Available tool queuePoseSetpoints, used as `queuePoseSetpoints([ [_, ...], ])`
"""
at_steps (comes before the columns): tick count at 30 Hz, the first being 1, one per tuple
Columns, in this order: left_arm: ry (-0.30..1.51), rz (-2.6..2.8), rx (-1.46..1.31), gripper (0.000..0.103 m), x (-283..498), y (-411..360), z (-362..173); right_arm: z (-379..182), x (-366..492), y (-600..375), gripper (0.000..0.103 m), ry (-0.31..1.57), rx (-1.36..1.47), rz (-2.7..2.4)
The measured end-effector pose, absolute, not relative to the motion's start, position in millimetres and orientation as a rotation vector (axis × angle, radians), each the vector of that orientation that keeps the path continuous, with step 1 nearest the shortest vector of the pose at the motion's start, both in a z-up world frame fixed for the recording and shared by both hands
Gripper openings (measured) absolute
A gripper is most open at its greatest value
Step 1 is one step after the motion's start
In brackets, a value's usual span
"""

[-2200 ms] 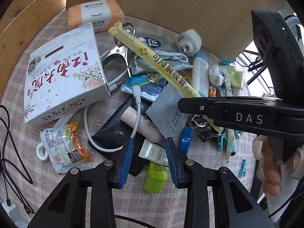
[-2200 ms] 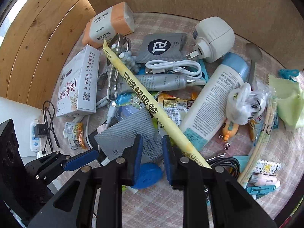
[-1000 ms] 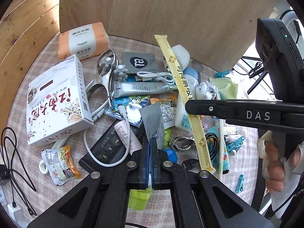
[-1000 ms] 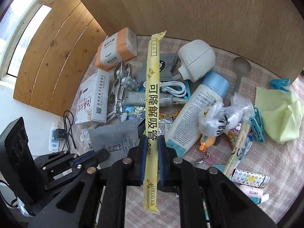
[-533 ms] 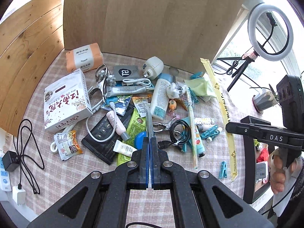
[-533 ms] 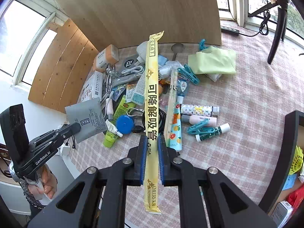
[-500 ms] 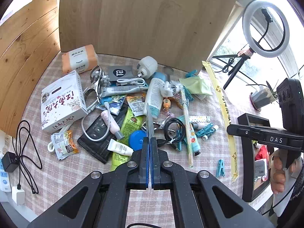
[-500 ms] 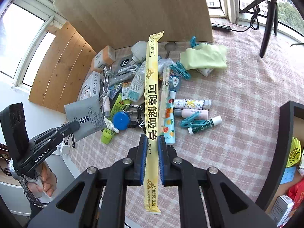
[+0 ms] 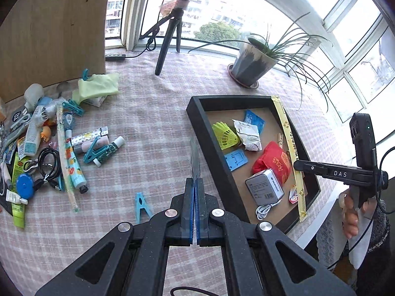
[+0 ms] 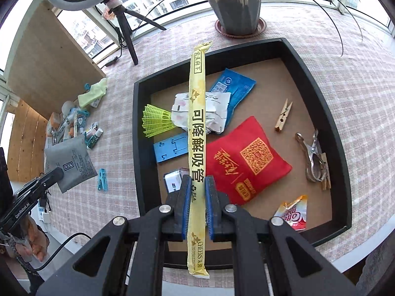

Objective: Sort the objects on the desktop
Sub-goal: 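Carry straw and blue item into the tray and open both grippers, then move both grippers back over the pile of items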

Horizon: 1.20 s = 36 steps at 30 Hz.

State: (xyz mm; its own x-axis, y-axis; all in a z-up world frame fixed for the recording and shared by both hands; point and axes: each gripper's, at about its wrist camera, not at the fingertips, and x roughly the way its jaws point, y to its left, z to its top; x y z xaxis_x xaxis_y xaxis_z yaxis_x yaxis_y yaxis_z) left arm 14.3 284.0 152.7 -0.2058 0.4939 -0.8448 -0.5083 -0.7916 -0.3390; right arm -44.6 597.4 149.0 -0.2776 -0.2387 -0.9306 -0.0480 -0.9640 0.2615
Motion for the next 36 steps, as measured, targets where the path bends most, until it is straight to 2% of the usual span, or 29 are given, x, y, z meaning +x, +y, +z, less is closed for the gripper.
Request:
queuePoseSetpoints([
  [9, 0.085, 1.965, -1.386, 0.0, 44, 380, 156, 151, -47, 662, 0.011, -0.327, 1.812, -2.458],
  [11, 0.074, 1.954, -1.364, 0.0, 45, 395, 159, 153, -47, 664, 0.014, -0.331, 1.805, -2.449],
  [12, 0.053, 1.929, -1.359, 0.003, 45, 401, 160, 154, -48, 666, 0.017, -0.343, 1.814, -2.459],
  [13, 0.032, 1.914, -1.378, 0.017, 44, 405, 160, 156, -47, 667, 0.025, -0.349, 1.802, -2.468],
  [15, 0.016, 1.94, -1.384, 0.03, 44, 407, 161, 161, -45, 665, 0.026, -0.339, 1.772, -2.486],
  [23, 0.101, 2.018, -1.398, 0.029, 43, 393, 160, 165, -49, 638, 0.026, -0.303, 1.744, -2.459],
  [36, 0.002, 2.173, -1.497, 0.029, 12, 280, 147, 162, -68, 507, 0.026, -0.191, 1.673, -2.291],
])
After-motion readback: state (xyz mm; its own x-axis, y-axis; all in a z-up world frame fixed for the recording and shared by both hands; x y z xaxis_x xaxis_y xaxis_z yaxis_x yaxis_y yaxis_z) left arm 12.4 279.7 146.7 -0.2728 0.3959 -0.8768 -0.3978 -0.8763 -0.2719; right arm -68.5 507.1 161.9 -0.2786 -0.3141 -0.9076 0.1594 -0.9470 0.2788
